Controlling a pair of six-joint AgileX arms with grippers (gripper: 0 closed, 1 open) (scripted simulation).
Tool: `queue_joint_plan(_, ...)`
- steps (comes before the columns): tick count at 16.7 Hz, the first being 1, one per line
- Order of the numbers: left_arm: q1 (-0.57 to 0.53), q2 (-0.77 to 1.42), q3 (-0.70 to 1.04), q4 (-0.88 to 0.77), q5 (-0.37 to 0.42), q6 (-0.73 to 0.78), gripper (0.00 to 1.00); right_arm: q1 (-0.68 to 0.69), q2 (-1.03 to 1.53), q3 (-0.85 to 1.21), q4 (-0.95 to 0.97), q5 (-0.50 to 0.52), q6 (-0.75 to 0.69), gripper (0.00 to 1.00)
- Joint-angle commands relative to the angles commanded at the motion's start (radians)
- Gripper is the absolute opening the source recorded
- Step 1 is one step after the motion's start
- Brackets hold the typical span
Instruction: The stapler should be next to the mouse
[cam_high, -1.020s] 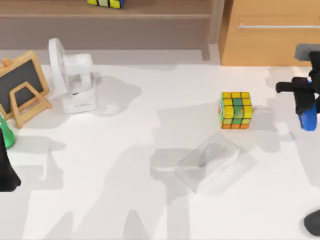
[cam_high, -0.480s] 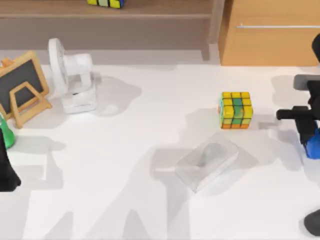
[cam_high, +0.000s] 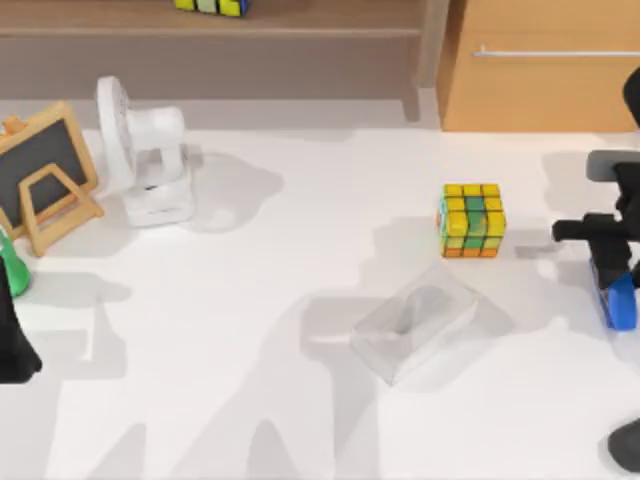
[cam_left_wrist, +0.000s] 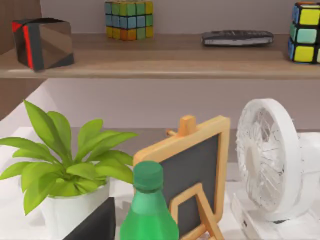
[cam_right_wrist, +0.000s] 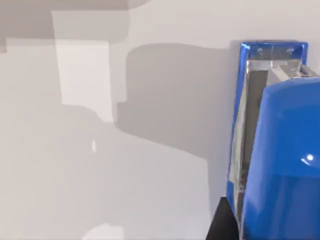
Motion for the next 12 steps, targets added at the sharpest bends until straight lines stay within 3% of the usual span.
queue_joint_plan(6, 0.0, 0.0, 0.0, 0.0, 0.0, 0.0, 1.0, 0.0, 0.0, 0.0, 0.0, 0.0, 0.0, 0.98)
queue_joint_plan(12, 0.0, 0.0, 0.0, 0.0, 0.0, 0.0, 1.0, 0.0, 0.0, 0.0, 0.0, 0.0, 0.0, 1.0)
